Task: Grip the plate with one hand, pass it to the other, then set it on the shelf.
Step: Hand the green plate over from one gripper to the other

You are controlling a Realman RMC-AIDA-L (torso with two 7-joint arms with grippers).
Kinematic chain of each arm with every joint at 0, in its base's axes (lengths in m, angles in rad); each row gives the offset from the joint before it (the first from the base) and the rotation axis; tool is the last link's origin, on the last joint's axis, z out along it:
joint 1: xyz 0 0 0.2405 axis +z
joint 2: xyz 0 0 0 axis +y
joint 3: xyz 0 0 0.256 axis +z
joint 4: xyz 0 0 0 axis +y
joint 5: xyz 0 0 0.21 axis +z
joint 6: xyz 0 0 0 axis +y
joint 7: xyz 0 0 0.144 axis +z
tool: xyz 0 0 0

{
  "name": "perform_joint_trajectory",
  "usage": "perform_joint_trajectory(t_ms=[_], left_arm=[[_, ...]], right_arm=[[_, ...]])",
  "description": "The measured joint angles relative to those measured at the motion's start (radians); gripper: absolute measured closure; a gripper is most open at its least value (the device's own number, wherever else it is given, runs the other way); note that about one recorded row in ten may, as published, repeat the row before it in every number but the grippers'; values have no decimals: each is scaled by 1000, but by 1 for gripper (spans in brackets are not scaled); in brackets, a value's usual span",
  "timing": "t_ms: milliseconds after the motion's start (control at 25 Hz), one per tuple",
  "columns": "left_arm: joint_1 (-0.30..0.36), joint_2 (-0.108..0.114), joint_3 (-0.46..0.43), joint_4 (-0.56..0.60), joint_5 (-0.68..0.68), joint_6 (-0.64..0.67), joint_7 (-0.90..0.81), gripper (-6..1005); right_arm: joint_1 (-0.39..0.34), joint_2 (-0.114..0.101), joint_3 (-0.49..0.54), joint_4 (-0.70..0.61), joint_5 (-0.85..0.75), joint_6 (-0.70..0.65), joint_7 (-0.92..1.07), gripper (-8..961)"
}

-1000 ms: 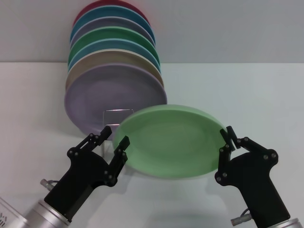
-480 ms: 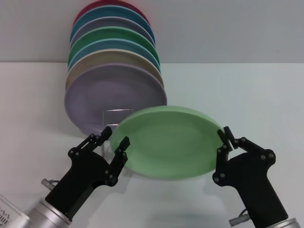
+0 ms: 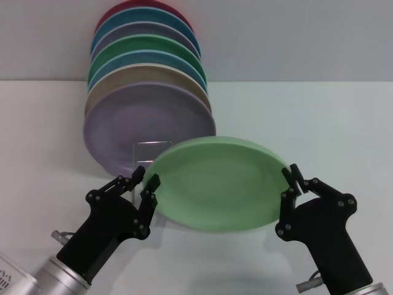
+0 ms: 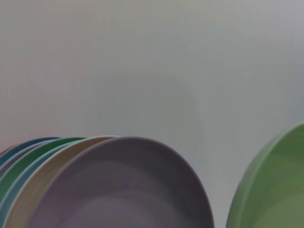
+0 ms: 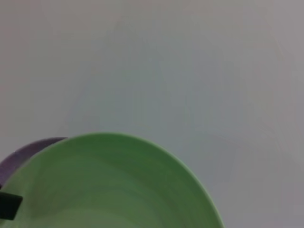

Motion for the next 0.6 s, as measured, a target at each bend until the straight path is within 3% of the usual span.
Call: perform_joint_trajectory(t_ms=[160,600], left_arm=[[0,0,0,1,3,-1,0,752],[-11,0,0,7,2,-14,0,792]], right_arm=[[-3,0,-1,5,3,-2,-3,936],[-6,0,-3,18,5,7,-13,936]])
